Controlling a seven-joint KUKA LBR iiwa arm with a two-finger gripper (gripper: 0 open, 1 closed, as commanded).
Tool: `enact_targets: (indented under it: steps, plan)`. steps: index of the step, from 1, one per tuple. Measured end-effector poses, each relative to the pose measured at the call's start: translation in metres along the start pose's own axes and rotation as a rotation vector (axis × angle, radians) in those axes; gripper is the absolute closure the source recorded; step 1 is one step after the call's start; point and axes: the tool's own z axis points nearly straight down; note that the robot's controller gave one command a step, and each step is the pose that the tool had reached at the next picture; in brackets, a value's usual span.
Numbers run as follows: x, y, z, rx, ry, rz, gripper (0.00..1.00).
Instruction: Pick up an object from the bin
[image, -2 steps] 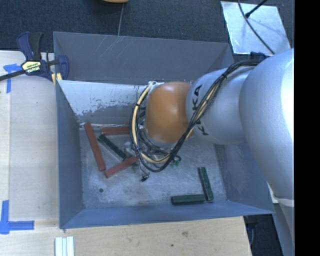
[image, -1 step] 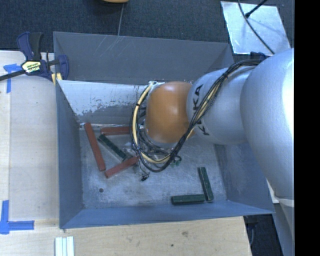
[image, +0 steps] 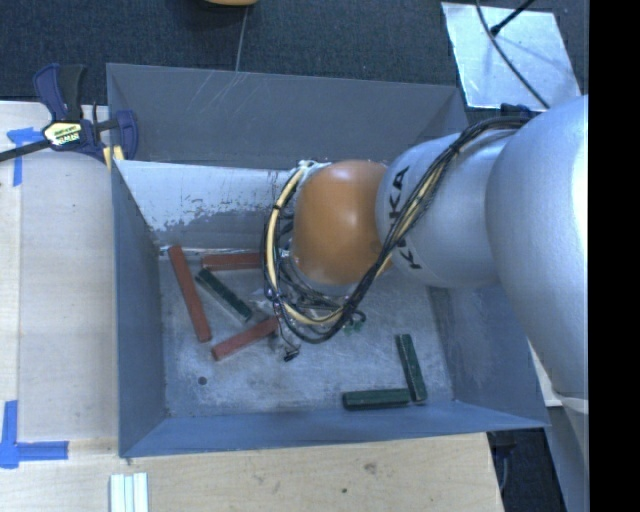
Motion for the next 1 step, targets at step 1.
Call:
enact_targets:
  steps: [1]
  plan:
    - [0.0031, 0.0001, -0.0161, -0.002, 0.015, 0.001, 1.0]
